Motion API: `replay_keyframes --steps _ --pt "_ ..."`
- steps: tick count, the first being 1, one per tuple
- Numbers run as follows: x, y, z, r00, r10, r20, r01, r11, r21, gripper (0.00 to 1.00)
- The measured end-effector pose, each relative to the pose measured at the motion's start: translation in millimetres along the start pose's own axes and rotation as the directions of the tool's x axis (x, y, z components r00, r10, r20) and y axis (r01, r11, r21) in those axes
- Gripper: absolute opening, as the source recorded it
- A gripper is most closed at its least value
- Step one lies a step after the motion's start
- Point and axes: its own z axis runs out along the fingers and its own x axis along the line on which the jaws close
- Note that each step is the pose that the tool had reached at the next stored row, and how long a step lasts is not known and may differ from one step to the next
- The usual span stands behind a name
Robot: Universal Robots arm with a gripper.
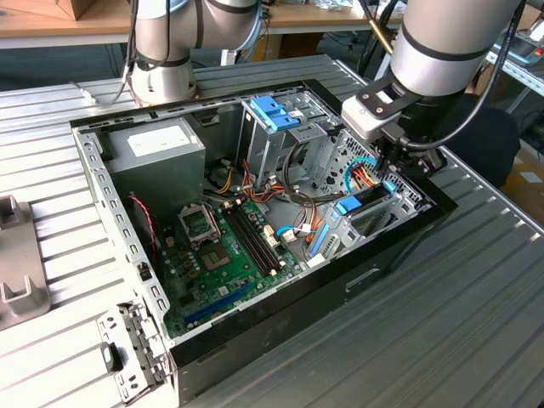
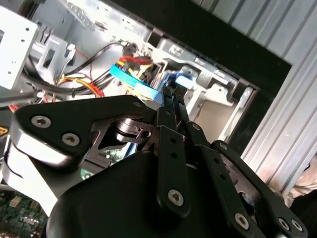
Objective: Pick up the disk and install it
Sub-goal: 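Insert the second disk wire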
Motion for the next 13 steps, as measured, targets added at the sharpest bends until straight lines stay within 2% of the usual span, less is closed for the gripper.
replay_keyframes --steps 8,13 --pt "0.3 18.6 -1.3 1.0000 0.000 0.0009 0.000 1.0000 0.0001 0.16" --pt "4.8 21.9 4.6 1.0000 0.000 0.0012 0.000 1.0000 0.0001 0.16"
